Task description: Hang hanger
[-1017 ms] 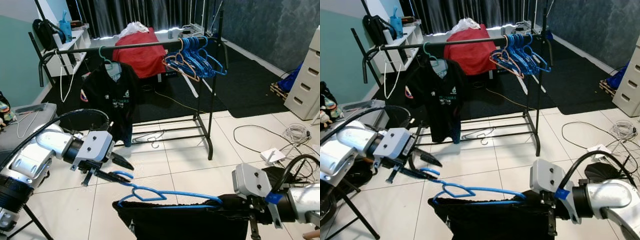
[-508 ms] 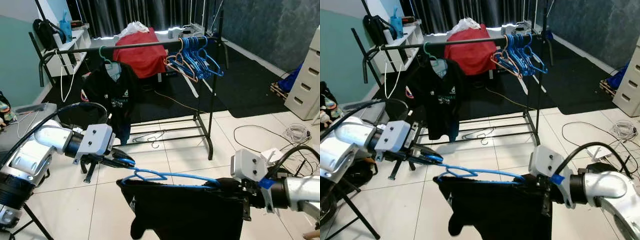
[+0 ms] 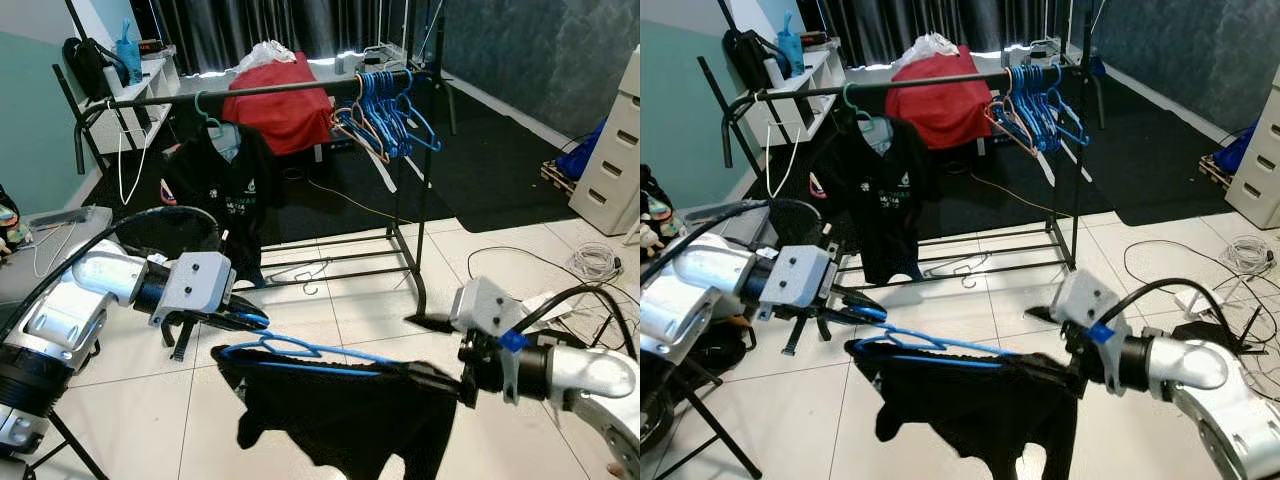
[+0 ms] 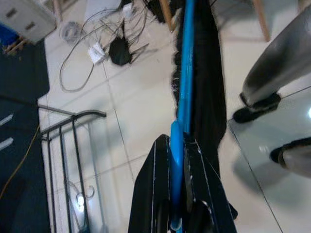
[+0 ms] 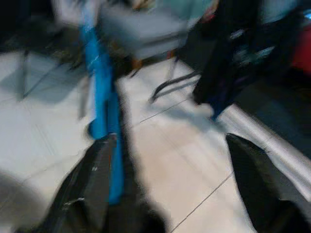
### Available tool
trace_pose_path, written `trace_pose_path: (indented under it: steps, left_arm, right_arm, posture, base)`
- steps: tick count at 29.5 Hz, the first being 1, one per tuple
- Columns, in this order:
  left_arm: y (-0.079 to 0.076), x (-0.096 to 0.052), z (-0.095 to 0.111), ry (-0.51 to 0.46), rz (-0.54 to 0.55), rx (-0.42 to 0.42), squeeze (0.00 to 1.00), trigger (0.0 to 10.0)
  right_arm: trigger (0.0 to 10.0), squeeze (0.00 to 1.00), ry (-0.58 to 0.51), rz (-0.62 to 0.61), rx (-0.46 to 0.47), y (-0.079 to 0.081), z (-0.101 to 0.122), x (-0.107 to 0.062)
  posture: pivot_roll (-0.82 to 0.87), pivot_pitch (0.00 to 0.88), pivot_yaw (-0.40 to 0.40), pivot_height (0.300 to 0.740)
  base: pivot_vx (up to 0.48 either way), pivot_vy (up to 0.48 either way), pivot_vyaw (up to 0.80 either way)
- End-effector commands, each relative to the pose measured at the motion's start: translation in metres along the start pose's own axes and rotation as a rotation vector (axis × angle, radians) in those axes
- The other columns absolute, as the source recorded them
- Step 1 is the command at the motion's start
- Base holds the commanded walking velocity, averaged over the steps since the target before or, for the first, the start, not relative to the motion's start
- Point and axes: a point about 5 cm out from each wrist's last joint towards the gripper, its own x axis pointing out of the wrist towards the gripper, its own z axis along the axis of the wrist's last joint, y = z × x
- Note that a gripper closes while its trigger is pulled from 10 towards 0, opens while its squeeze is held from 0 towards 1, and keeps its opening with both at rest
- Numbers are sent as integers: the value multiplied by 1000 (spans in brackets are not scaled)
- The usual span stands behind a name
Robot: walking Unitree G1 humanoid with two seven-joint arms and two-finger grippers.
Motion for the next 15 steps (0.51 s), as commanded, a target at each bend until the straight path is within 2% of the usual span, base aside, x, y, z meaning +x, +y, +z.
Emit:
trace_pose_path:
  steps: [1, 2, 3, 5, 6, 7, 8, 11, 13, 14, 15]
  left_arm:
    - [6, 3, -5, 49, 49, 4, 0, 0]
    - [8, 5, -10, 79, 95, -21, 0, 0]
    - [8, 5, -10, 79, 95, -21, 0, 0]
    - [8, 9, -19, 129, 158, -66, 0, 0]
    - [7, 12, -22, 143, 179, -91, 0, 0]
    - [7, 12, -22, 143, 179, -91, 0, 0]
    - [4, 17, -25, 151, 205, -124, 0, 0]
    - [4, 18, -25, 147, 217, -132, 0, 0]
    - [14, 23, -26, 99, 402, -237, 0, 0]
    - [14, 23, -26, 99, 402, -237, 0, 0]
    - [18, 26, -27, 69, 497, -303, 0, 0]
  right_arm:
    - [10000, 1000, -96, -121, -11, -14, 14, -5]
    - [10000, 1000, -168, -227, 1, -24, 23, -9]
    - [10000, 1000, -168, -227, 1, -24, 23, -9]
    - [10000, 1000, -296, -401, 45, -37, 36, -14]
    - [10000, 1000, -353, -470, 79, -40, 39, -15]
    - [10000, 1000, -353, -470, 79, -40, 39, -15]
    - [10000, 1000, -426, -544, 154, -38, 40, -12]
    - [10000, 1000, -435, -557, 172, -37, 40, -10]
    - [10000, 1000, -413, -616, 253, -27, 25, 2]
    - [10000, 1000, -413, -616, 253, -27, 25, 2]
    - [10000, 608, -371, -650, 299, -21, 13, 10]
  posture:
    - [-199, 0, 105, 740]
    - [-200, 0, 111, 740]
    - [-200, 0, 111, 740]
    - [-204, 0, 117, 740]
    - [-205, 0, 118, 740]
    - [-205, 0, 118, 740]
    - [-209, 0, 122, 740]
    - [-212, 0, 125, 740]
    - [-213, 0, 128, 740]
    - [-213, 0, 128, 740]
    - [-216, 0, 131, 740]
  base:
    - [0, 0, 0]
    - [0, 0, 0]
    - [0, 0, 0]
    - [0, 0, 0]
    - [0, 0, 0]
    - [0, 0, 0]
    - [0, 0, 0]
    - [0, 0, 0]
    - [0, 0, 0]
    - [0, 0, 0]
    - [0, 0, 0]
